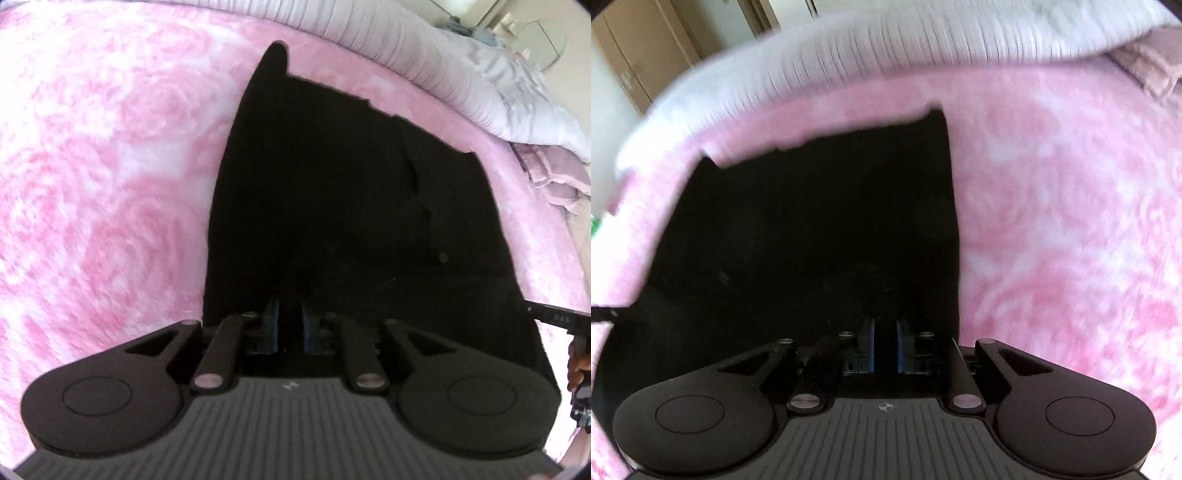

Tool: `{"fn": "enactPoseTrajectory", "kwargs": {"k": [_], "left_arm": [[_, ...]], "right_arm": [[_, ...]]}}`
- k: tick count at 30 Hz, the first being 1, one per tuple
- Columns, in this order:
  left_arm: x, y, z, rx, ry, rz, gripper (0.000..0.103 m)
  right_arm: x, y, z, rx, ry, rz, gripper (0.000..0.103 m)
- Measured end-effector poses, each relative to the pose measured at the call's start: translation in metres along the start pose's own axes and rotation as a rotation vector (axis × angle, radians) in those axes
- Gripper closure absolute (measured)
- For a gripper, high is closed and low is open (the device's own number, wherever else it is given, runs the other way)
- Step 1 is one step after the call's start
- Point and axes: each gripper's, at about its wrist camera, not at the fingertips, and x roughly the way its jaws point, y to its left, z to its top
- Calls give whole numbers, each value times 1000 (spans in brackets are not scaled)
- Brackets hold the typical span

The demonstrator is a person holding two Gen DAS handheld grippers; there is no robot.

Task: Fold clothes
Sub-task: 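Press the folded garment flat with both grippers and release it, then raise both open grippers away from the folded black garment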

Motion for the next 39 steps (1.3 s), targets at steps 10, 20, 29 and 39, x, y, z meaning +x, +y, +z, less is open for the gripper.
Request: {"fn": "enactPoseTrajectory", "kwargs": {"k": [10,20,29,39], "left_arm": [[-51,-39,-15,134,-111,120,88],[-28,-21,-64,215,-194,131,100],[-73,-19,-110,219,-290,78,88],[-150,-70,-193,293,-289,275,73]], "right_arm": [[-59,41,-6,-23,-138,-92,71],[-38,27,-71,-135,-136,-78,88],[-89,2,-130,-11,-253,-71,48],[-157,61,-198,47,-299,-166,48]]}}
